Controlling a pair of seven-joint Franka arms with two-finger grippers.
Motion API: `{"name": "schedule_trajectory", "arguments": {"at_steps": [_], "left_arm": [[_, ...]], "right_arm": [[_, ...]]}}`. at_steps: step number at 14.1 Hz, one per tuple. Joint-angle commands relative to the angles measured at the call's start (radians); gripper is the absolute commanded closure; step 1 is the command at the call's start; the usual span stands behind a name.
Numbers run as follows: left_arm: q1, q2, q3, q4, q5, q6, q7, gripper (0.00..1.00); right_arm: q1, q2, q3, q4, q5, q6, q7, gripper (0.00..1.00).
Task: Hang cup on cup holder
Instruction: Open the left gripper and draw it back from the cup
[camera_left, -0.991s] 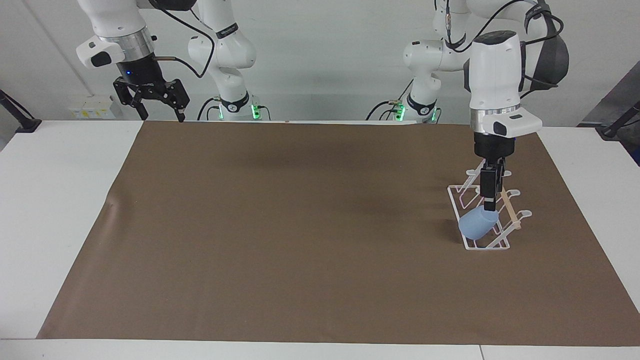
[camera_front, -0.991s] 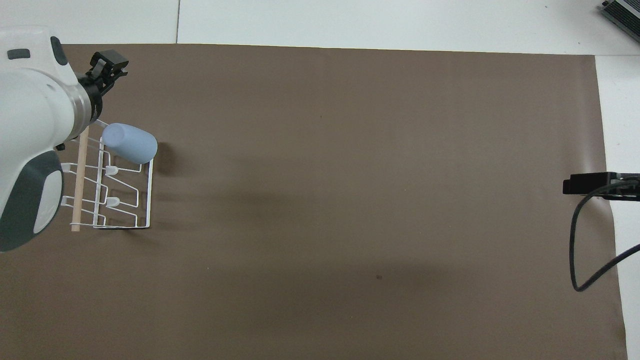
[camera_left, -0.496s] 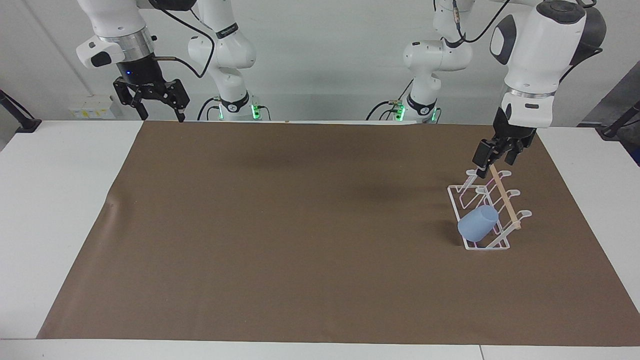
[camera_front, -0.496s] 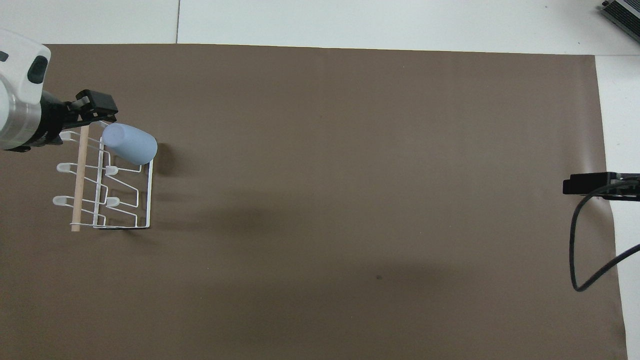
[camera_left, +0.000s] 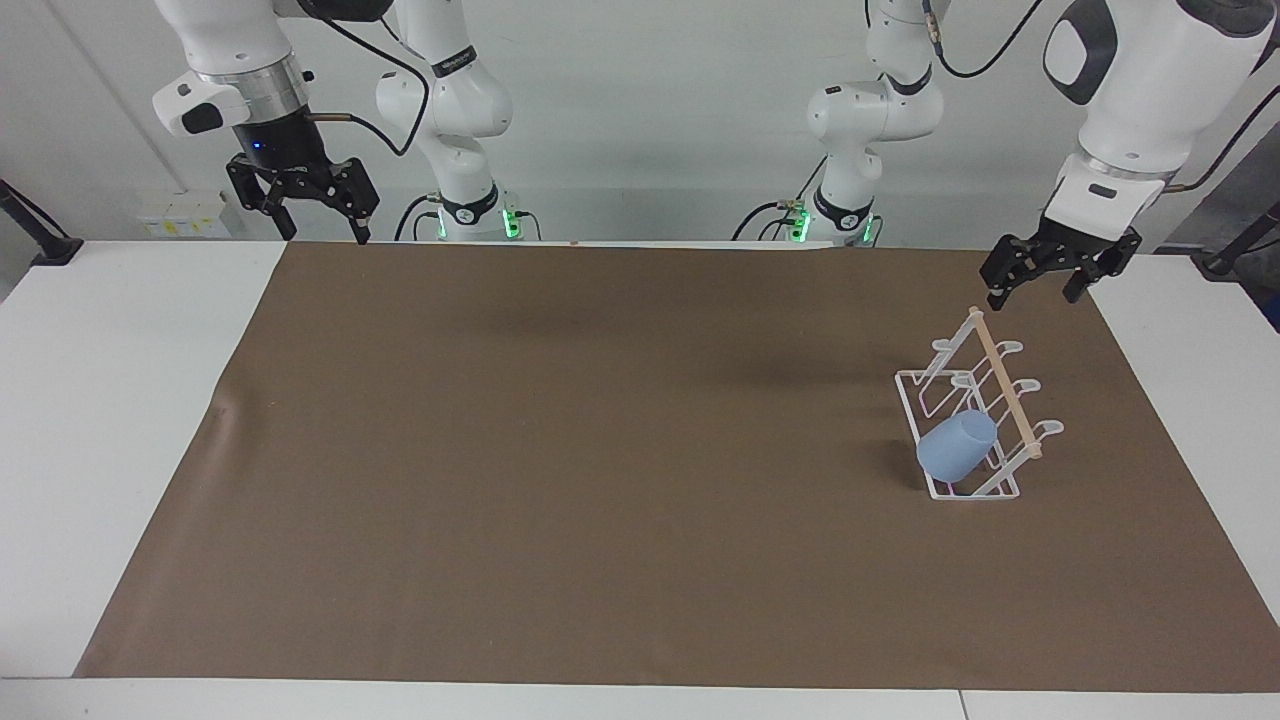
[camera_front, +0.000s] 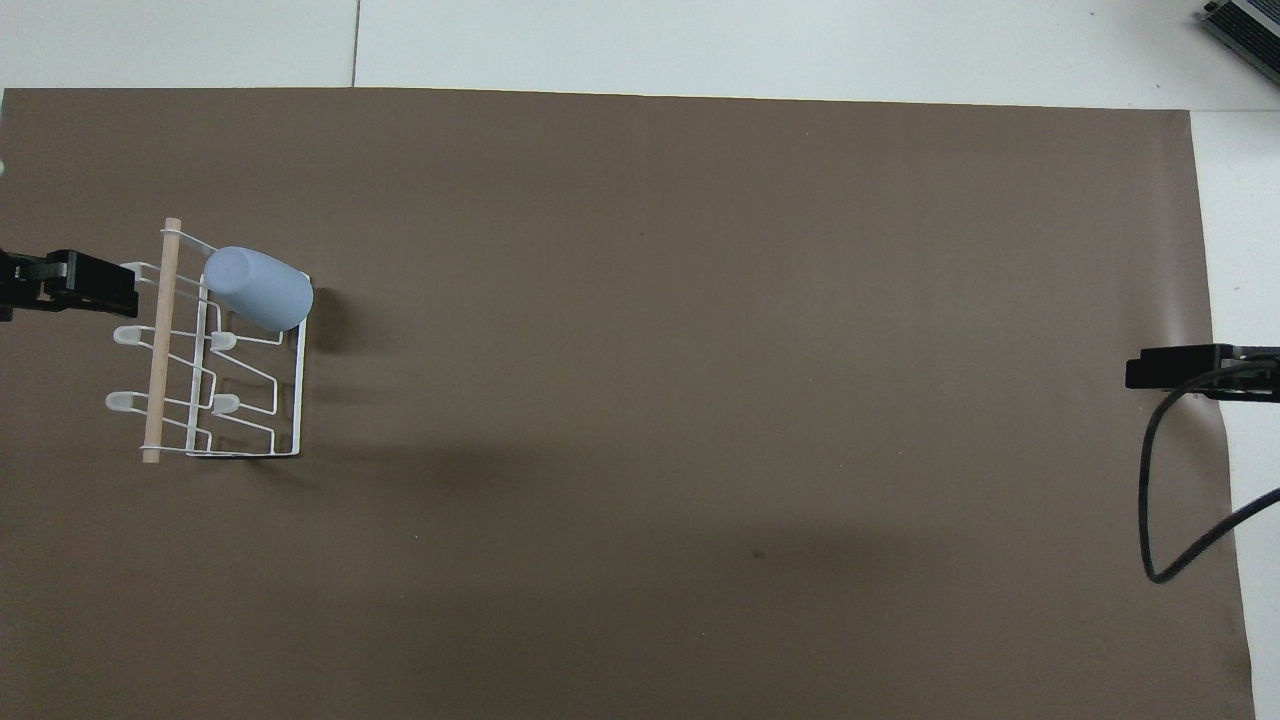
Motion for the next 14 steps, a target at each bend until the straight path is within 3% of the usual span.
{"name": "schedule_trajectory", "arguments": {"at_steps": [1, 3, 14], "left_arm": [[0.013, 0.009, -0.013, 0.041, -0.028, -0.074, 0.051, 0.00], [0.007, -0.020, -0.013, 0.016, -0.031, -0.069, 0.056, 0.00], [0.016, -0.023, -0.013, 0.007, -0.032, -0.025, 0.054, 0.00]], "right_arm": [[-0.005, -0.007, 0.000, -0.003, 0.020, -0.012, 0.008, 0.00], [-0.005, -0.007, 0.000, -0.003, 0.020, -0.012, 0.008, 0.00], [-0.005, -0.007, 0.000, -0.003, 0.020, -0.012, 0.008, 0.00]]}}
